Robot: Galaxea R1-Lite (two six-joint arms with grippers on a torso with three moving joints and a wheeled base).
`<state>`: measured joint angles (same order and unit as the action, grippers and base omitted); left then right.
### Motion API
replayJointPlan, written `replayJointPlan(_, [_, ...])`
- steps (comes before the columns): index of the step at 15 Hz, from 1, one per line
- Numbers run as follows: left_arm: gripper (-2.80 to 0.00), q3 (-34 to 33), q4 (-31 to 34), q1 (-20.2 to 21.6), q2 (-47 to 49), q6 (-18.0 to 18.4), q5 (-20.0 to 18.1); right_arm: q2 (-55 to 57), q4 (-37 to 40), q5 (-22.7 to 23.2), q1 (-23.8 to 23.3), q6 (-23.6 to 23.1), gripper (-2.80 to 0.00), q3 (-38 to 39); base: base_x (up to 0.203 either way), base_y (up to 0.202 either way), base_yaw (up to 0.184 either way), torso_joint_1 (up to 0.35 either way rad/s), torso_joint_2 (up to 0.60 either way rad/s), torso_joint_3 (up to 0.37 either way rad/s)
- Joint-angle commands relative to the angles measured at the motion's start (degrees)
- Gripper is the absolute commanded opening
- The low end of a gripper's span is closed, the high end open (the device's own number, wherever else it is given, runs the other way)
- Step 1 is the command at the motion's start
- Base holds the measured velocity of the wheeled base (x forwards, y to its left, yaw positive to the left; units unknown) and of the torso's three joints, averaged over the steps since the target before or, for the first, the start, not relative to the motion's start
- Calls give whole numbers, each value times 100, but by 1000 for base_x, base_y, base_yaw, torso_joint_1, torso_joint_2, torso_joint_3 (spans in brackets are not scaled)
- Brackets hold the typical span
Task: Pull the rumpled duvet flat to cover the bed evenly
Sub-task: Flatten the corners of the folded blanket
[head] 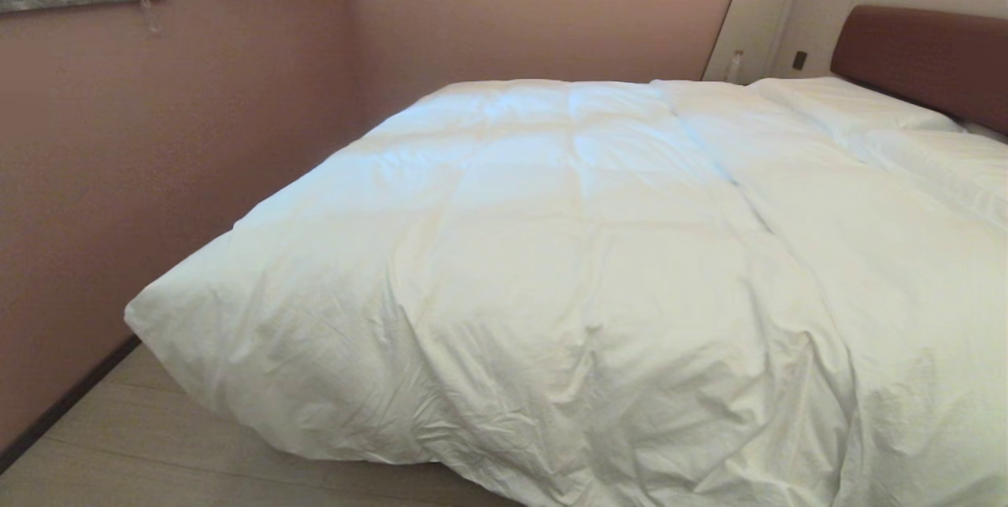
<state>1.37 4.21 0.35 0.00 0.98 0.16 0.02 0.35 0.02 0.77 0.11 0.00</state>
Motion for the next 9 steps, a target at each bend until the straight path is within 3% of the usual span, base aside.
replayJointPlan(1, [-280,4,1,6,0,7,1,-2,0,-2,2,6,-280,0,0,0,0,0,0,0])
replayJointPlan(9, [-280,4,1,0,0,25,10,-2,0,-2,2,6,-280,0,0,0,0,-8,24,14])
